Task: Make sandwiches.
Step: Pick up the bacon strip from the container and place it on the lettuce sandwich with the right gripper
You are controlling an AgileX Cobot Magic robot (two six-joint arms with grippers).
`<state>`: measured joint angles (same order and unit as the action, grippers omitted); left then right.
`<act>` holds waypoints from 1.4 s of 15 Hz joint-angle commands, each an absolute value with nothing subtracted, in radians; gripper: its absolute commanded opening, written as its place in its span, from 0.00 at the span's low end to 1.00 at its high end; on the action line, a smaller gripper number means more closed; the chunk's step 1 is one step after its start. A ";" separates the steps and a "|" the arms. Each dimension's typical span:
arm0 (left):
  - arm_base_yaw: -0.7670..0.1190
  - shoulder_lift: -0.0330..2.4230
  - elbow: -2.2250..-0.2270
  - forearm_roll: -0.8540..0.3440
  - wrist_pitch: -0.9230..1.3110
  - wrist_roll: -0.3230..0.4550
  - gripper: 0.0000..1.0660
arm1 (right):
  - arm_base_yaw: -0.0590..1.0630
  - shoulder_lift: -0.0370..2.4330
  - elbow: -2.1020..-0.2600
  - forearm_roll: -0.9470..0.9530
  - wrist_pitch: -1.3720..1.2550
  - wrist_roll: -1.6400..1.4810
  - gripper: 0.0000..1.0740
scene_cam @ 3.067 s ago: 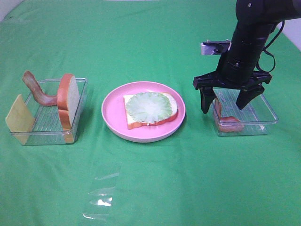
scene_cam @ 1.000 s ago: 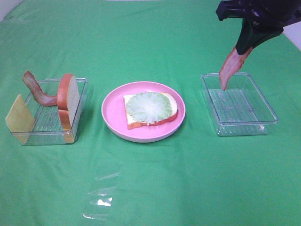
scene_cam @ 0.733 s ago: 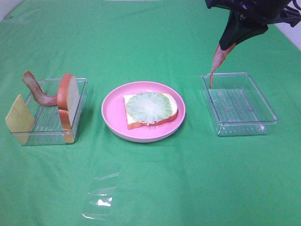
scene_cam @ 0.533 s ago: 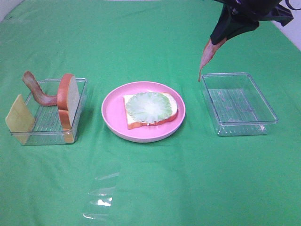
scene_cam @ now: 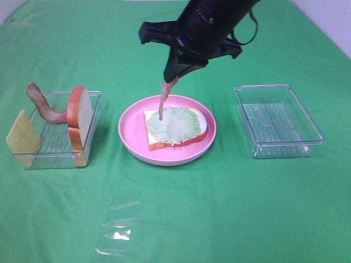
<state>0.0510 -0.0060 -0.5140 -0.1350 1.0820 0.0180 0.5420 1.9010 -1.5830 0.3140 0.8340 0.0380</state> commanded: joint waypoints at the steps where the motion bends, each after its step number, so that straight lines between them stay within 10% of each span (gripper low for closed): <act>1: 0.050 -0.011 -0.515 -0.141 1.077 0.017 0.92 | 0.592 1.995 -1.700 0.325 0.826 0.040 0.00; 17: 0.050 -0.011 -0.515 -0.141 1.077 0.017 0.92 | 0.597 2.205 -1.782 -0.201 0.915 0.175 0.00; 20: 0.050 -0.011 -0.515 -0.141 1.077 0.017 0.92 | 0.598 2.205 -1.782 -0.190 0.916 0.167 0.27; 21: 0.050 -0.011 -0.515 -0.141 1.077 0.017 0.92 | 0.600 2.205 -1.782 -0.194 0.928 0.166 0.55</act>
